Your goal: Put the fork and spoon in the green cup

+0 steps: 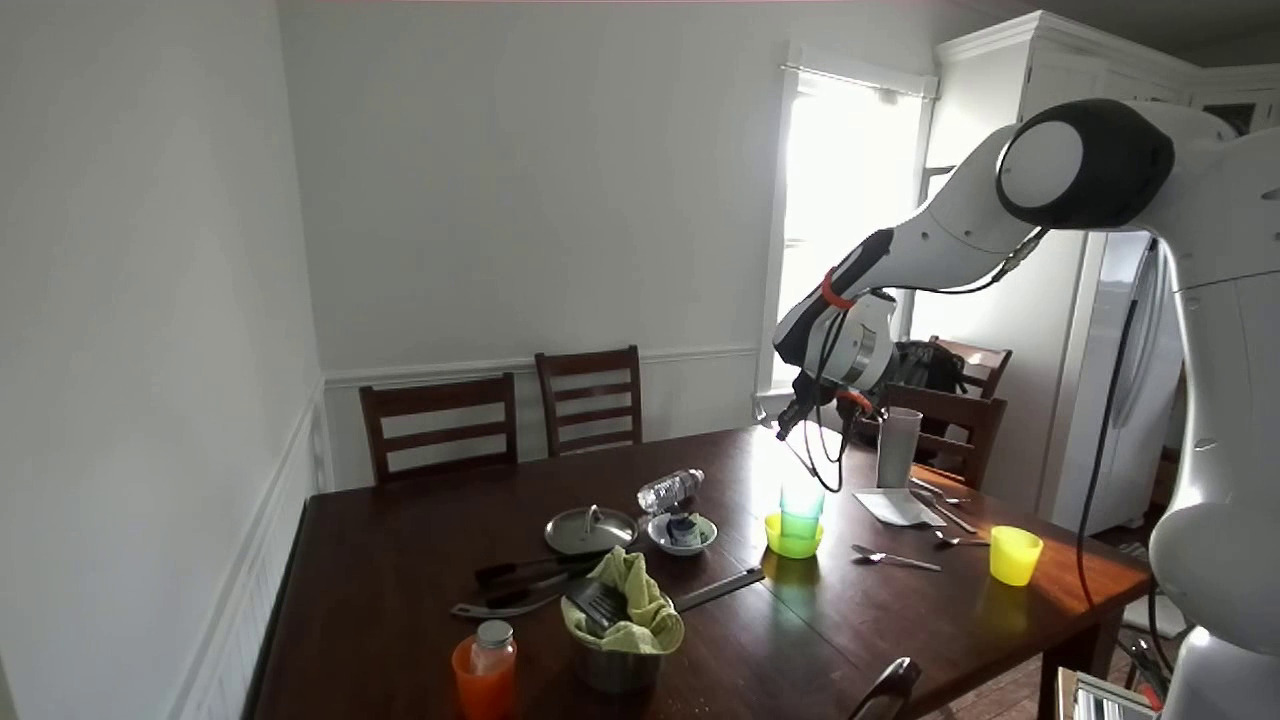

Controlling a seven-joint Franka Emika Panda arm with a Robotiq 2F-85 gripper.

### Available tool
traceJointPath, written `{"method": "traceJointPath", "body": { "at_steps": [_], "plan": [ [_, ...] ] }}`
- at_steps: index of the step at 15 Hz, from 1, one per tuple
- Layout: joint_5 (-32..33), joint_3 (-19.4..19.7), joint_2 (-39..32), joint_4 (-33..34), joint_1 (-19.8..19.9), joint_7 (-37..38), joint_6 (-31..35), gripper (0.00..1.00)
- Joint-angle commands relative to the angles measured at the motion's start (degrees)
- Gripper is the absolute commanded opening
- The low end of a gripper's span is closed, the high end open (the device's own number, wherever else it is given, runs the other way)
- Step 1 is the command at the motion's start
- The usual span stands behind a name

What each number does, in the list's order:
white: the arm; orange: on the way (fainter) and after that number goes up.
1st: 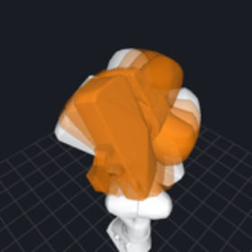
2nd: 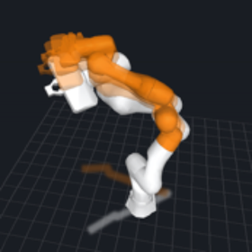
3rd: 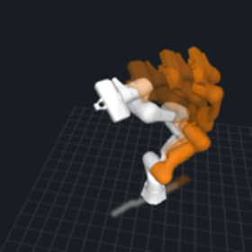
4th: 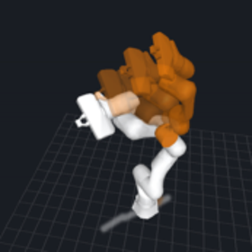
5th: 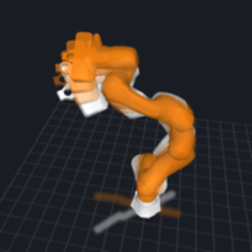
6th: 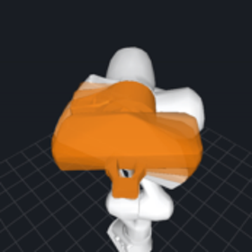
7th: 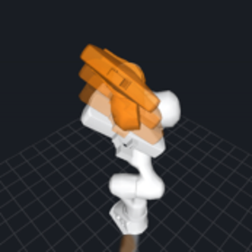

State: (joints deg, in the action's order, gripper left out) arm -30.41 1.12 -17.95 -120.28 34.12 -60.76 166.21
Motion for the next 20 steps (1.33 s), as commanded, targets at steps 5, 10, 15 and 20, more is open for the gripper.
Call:
{"method": "traceJointPath", "body": {
  "at_steps": [5,10,15,20],
  "plan": [
    [-10.3,-9.0,-4.8,0.7,7.8,-12.5,2.5,0.03],
    [-12.1,-11.4,-5.2,-1.0,10.7,-16.7,3.3,0.03],
    [-11.3,-11.5,-4.6,-3.2,12.0,-18.3,2.7,0.03],
    [-11.5,-11.7,-4.2,-3.5,12.2,-18.5,2.9,0.41]
  ]
}}
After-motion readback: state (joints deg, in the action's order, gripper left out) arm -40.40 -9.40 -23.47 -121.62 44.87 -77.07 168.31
